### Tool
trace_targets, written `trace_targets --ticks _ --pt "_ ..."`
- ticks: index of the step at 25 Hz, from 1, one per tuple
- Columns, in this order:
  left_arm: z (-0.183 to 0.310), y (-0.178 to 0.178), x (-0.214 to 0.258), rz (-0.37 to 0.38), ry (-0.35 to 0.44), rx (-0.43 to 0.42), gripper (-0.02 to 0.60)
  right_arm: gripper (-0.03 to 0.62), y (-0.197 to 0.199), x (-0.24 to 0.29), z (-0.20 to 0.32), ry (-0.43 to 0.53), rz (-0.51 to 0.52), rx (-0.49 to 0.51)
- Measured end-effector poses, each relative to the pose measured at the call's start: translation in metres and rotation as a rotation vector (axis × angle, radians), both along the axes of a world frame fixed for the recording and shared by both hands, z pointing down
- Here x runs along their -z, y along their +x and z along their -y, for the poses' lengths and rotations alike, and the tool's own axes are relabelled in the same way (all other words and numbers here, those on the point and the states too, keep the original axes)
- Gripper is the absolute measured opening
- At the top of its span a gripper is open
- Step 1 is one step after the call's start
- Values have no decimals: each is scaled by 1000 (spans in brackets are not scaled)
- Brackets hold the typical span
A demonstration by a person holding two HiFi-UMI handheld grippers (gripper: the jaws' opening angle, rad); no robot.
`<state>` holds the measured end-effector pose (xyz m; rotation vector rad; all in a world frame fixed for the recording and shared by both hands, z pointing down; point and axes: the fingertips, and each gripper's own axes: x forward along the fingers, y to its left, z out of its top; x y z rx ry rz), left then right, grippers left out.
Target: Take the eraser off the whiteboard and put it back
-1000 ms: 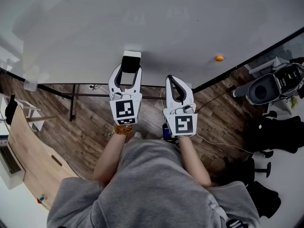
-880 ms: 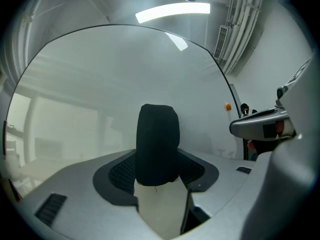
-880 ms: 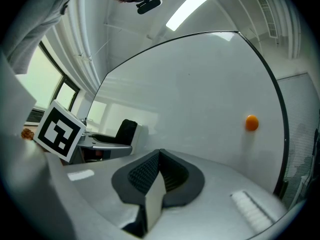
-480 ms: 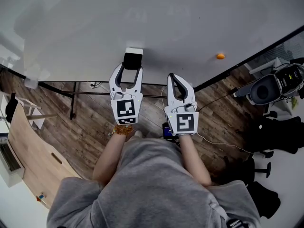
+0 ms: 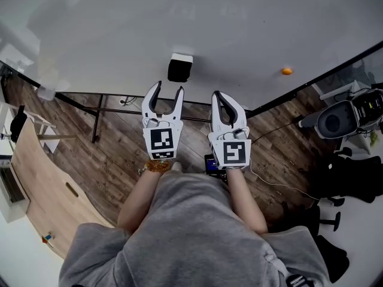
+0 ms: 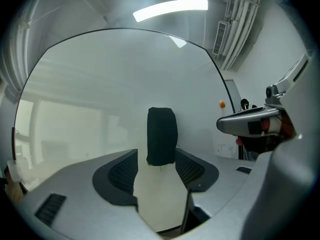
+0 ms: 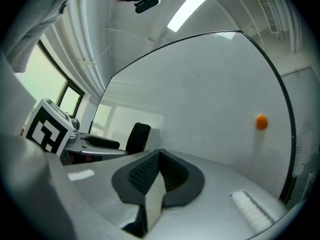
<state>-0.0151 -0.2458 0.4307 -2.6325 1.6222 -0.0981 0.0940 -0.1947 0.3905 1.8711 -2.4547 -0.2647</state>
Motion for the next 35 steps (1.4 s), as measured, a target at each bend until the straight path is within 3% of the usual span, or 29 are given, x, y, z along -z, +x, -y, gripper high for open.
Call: trace_targets --ticks 35 --pt "-58 -64 -11 26 -24 93 216 11 -72 -16 -20 -28 13 139"
